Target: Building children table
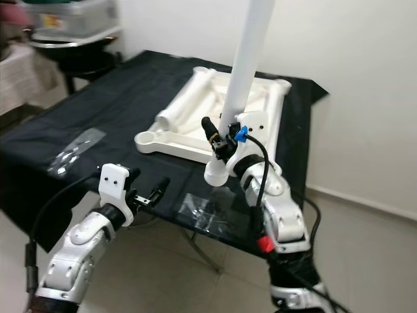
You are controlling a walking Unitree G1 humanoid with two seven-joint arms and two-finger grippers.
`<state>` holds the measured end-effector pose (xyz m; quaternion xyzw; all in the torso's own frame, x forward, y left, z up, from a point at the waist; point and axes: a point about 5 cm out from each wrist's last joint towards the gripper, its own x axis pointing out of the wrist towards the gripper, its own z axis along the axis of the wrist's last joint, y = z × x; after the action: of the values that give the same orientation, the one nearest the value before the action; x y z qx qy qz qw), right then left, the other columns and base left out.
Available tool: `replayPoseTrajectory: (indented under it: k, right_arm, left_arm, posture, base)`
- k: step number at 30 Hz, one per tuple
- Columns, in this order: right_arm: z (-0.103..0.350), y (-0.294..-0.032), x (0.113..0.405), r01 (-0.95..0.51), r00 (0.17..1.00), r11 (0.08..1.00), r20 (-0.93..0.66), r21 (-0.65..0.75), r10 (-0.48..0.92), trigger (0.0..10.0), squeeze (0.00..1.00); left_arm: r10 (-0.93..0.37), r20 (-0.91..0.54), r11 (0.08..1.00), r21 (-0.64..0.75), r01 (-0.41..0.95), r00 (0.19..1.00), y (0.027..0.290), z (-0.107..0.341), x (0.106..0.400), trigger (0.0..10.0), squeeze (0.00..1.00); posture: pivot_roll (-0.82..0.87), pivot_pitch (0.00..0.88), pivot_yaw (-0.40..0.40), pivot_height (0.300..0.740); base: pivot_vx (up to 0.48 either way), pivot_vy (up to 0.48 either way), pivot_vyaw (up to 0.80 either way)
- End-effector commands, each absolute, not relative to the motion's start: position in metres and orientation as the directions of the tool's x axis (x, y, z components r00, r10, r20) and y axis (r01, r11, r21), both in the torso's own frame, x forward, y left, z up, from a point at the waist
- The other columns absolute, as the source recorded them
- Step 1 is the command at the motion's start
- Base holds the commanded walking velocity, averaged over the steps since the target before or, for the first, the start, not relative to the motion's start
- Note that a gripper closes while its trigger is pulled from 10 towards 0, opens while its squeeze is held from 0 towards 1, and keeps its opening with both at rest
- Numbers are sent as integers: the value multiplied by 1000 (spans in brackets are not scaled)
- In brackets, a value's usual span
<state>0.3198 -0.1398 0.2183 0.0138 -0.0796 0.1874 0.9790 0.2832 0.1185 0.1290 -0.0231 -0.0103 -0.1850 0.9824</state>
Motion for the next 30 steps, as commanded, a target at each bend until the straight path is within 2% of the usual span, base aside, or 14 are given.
replayPoseTrajectory:
  k: [1,8,21,30]
  right_arm:
    - [218,-138,320,-375,916,927,153,-7,371,10000,0]
    - [215,-133,317,-400,906,916,145,-12,398,10000,0]
    - [213,-129,316,-417,898,909,148,-10,414,10000,0]
    - [214,-125,313,-440,884,897,159,-33,440,10000,0]
  left_arm:
    - [-353,4,935,-44,353,936,124,122,281,10000,0]
    - [-324,15,945,-41,325,946,133,124,282,10000,0]
    - [-323,41,946,-25,324,945,133,131,285,10000,0]
    - [-305,41,951,-39,306,952,136,131,285,10000,0]
  posture:
    - [-96,0,-28,740]
    - [-96,0,-30,740]
    - [-96,0,-30,740]
    - [-94,0,-29,740]
  base:
    - [0,0,-800]
    - [0,0,-800]
    - [0,0,-800]
    - [0,0,0]
